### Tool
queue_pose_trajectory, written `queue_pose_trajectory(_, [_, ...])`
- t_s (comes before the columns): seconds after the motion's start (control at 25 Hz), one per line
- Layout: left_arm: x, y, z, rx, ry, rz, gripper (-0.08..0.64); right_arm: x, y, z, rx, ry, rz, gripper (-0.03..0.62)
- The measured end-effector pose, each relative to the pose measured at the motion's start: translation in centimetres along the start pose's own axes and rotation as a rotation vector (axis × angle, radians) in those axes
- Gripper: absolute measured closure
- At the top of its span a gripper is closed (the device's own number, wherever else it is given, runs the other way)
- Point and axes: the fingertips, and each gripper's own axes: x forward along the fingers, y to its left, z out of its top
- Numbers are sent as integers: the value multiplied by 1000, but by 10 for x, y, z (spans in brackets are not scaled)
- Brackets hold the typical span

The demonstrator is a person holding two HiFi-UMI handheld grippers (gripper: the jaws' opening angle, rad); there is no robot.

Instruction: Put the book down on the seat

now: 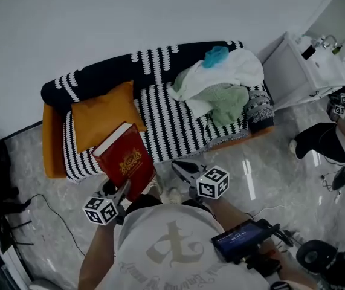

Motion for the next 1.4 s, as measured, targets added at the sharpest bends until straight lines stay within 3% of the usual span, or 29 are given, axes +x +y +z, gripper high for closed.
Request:
queue_pose_trajectory(0.52, [64, 58, 54, 10, 82, -108, 316, 55, -37, 60, 7, -14, -145, 578])
queue_pose_trajectory(0.68, [73, 91, 82, 15, 74, -113, 316, 91, -43, 84, -17, -21, -156, 578])
queue_pose_trajectory(0.92, [92, 97, 88, 33, 92, -168, 316, 91, -55, 105, -23, -56, -221, 578])
queue_pose_trajectory(1.12, [101, 108, 98, 24, 75, -160, 316, 101, -69, 117, -36, -41, -223, 578])
queue_pose_trajectory(1.4, [121, 104, 81, 1, 103, -137, 316, 104, -99, 113, -19, -5, -187, 578])
